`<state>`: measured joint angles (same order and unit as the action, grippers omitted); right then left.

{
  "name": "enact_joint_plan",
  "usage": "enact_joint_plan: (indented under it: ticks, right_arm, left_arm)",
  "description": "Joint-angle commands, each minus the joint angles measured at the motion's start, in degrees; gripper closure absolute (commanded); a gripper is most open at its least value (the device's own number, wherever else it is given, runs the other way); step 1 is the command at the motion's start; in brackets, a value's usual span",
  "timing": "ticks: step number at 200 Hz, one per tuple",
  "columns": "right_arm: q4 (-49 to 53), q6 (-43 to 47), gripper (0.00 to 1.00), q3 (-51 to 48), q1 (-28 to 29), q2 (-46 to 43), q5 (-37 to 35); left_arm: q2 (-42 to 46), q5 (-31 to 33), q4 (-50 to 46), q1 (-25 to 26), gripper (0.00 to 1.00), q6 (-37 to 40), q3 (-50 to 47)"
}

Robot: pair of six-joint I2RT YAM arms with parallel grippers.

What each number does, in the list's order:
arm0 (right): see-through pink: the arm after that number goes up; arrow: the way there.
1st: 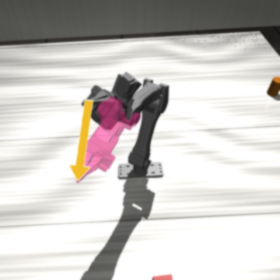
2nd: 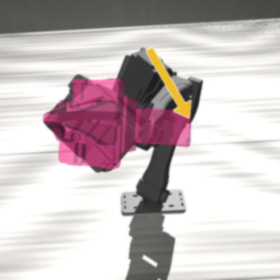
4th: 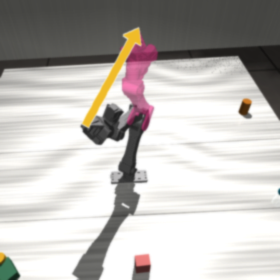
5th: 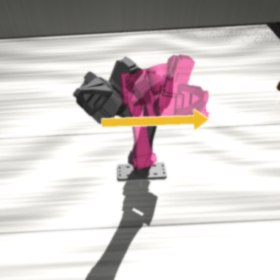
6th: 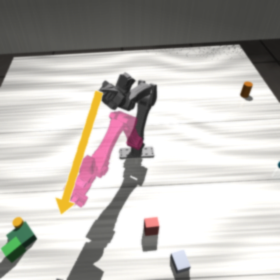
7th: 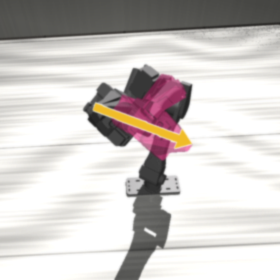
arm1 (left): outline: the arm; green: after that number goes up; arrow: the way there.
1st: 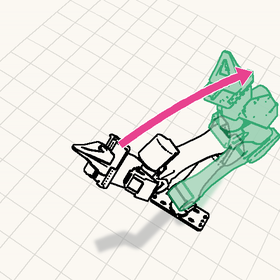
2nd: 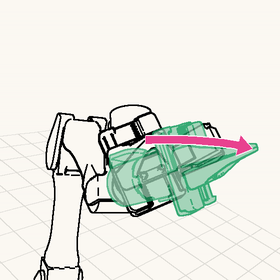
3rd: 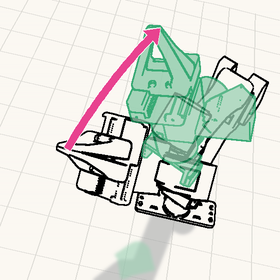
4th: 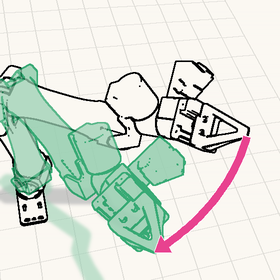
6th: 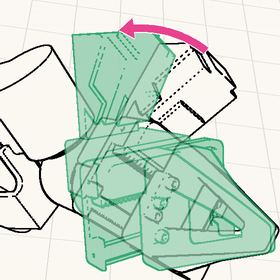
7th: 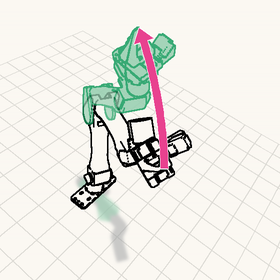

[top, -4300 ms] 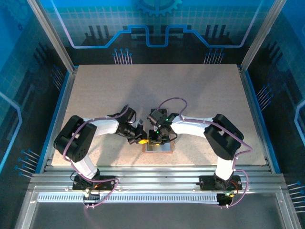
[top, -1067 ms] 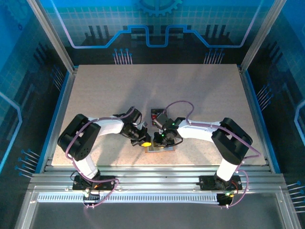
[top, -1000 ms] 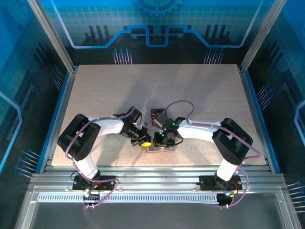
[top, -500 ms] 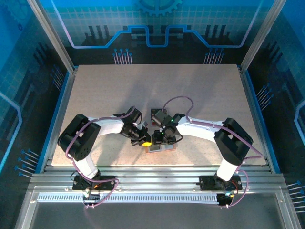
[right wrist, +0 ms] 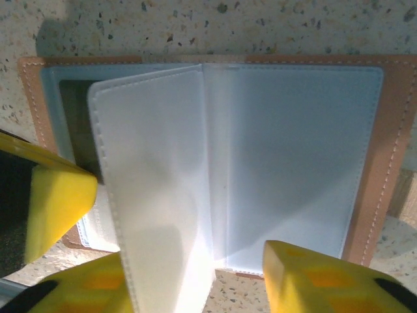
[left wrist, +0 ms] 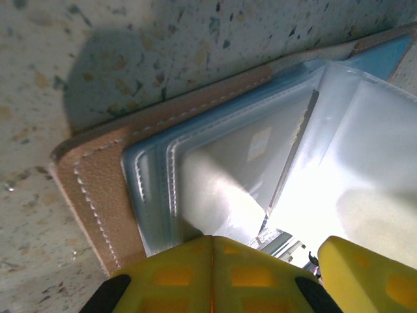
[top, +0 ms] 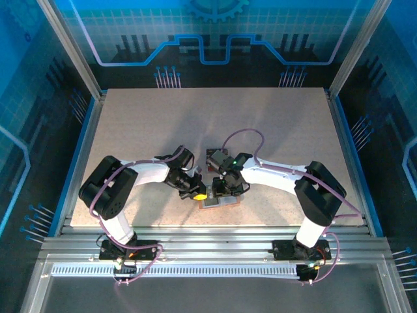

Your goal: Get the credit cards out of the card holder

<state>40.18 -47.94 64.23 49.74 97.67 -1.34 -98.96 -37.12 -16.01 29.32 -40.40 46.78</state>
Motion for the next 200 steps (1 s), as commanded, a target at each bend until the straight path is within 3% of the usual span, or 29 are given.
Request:
enact_joint_plan:
  ticks: [1,38,82,110,136,200]
  right_arm:
    - [0.5,0.2,0.65,-1.6,-1.2,-2.8,0.0]
    - [-2.3,0.1,0.85,-4.6,-2.6,-5.1,2.5]
    - [-6.0,-1.8,0.99,-7.1,-2.7,-6.2,6.8]
    - [-9.3,-3.5,1.0,-9.2,-2.5,-7.3,8.3]
    - [-6.2,-2.8,0.93,-8.8,-2.8,-7.2,5.1]
    - [-4.0,0.0,0.92,-9.3,-4.6,-6.8,2.8]
  left_arm:
    - [-0.3,1.2,-1.6,0.1,0.93,0.6,0.9]
    - [0.6,1.6,-2.2,0.1,0.93,0.5,1.1]
    - [2.2,1.5,-3.9,0.1,0.92,1.3,2.6]
    - [2.2,1.4,-4.5,0.1,0.92,1.5,3.1]
    - [1.5,1.1,-4.3,0.1,0.92,1.5,3.1]
    - [1.4,1.1,-3.9,0.1,0.92,1.1,2.6]
